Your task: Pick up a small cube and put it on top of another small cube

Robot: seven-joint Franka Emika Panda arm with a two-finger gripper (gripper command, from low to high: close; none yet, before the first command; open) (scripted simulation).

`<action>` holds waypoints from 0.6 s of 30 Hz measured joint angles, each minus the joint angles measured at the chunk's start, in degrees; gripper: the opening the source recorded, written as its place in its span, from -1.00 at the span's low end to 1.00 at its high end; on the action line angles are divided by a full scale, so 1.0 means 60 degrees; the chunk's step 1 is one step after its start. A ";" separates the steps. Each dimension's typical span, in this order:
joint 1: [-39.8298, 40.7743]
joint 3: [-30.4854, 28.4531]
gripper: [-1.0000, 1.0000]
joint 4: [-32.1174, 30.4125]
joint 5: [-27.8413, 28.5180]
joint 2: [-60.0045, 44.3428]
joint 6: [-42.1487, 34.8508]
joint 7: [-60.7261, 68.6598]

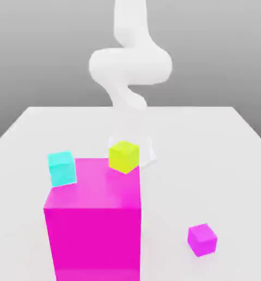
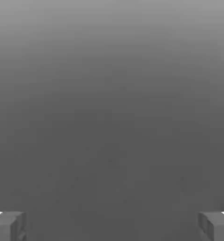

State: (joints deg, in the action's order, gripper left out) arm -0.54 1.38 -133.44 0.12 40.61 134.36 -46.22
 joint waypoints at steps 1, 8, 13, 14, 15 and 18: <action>-0.0047 0.0096 0.00 -0.0119 0.0017 -0.0376 0.0185 -0.0034; -0.0330 0.0771 0.00 -0.0895 0.0162 -0.2820 0.1393 -0.0277; -0.0594 0.1197 0.00 -0.1442 0.0375 -0.4551 0.2243 -0.0530; -0.0647 0.1279 0.00 -0.1552 0.0422 -0.4898 0.2414 -0.0584; -0.0701 0.1361 0.00 -0.1661 0.0473 -0.5246 0.2584 -0.0641; -0.0971 0.1568 0.00 -0.1989 0.0647 -0.6290 0.3093 -0.0825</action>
State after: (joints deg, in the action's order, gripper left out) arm -6.37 10.79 -145.37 4.00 2.87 152.92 -51.17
